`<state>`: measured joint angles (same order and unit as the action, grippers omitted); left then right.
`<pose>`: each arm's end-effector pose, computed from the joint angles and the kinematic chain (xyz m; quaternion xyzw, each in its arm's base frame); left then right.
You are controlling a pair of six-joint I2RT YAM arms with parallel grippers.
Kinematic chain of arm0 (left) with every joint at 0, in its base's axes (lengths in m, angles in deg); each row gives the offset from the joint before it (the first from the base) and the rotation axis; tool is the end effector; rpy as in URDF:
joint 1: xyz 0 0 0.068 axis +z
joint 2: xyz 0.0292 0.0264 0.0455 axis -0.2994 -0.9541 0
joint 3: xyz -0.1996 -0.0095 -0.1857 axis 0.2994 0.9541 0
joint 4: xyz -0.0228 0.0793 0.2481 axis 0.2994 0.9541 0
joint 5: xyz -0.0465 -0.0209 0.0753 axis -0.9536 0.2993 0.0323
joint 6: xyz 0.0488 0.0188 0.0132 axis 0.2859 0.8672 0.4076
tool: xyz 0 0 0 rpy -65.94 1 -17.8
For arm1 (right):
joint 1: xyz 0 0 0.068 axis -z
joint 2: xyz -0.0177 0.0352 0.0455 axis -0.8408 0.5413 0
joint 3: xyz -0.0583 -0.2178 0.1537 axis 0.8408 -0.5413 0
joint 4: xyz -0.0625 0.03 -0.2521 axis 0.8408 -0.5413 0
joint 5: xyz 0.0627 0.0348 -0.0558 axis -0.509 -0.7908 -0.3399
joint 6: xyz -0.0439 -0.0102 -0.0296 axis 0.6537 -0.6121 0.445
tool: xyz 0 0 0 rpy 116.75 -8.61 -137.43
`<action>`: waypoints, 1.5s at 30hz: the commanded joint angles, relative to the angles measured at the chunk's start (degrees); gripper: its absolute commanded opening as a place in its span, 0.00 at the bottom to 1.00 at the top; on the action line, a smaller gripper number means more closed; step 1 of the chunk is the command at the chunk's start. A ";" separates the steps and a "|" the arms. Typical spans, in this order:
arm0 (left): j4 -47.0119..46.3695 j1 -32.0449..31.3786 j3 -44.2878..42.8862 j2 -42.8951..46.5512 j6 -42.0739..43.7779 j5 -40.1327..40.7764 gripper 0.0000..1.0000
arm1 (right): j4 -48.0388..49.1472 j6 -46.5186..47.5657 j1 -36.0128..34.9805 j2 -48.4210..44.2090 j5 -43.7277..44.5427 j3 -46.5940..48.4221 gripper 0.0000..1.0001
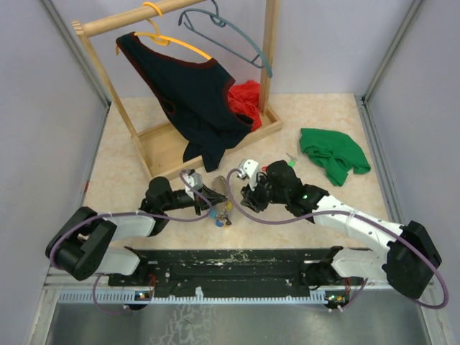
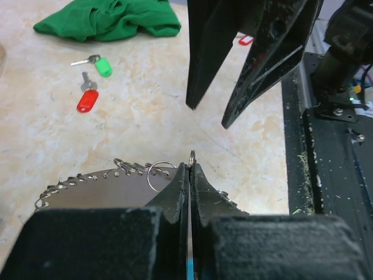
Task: Put the keys on the keyring
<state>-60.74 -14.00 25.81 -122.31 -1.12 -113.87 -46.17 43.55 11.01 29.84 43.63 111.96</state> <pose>0.1833 -0.1429 0.1860 0.4424 0.5475 -0.4606 0.5408 0.1636 0.1867 0.2500 -0.4866 0.7282 0.2703 0.4000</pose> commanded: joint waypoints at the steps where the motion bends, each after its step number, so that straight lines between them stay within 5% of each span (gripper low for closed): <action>1: 6.27 -1.38 -3.02 -0.45 4.53 4.05 0.00 | 4.28 -11.88 2.42 -1.15 8.87 -0.79 0.44; 13: 16.72 -7.86 -9.91 -6.87 9.82 14.73 0.03 | 5.58 -25.91 2.44 -6.85 28.78 -4.16 0.83; 19: 19.51 -11.37 -15.88 -12.50 11.03 19.74 0.07 | 5.63 -25.44 2.43 -11.68 32.02 -5.96 0.86; 24: 21.59 -11.73 -18.10 -11.86 8.35 25.36 0.25 | 2.65 -24.91 2.42 -17.42 34.87 -6.93 0.87; 35: 37.77 -9.96 -13.32 13.22 -8.93 53.41 0.52 | -8.57 -28.22 2.45 -27.97 49.07 -4.96 0.91; 37: 41.90 -9.34 -12.23 19.62 -11.89 56.43 0.69 | -11.02 -28.67 2.45 -29.56 51.17 -3.73 0.91; 39: 46.38 -9.11 -11.61 25.67 -13.33 58.98 0.99 | -12.76 -28.12 2.42 -31.17 52.82 -2.98 0.91; 45: 60.97 -9.01 -12.53 42.43 -16.00 67.38 1.00 | -15.48 -29.15 2.44 -38.33 56.53 -2.89 0.91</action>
<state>-12.02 -23.24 13.81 -87.78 -13.36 -54.84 -59.91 15.81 13.18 -4.04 95.47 106.23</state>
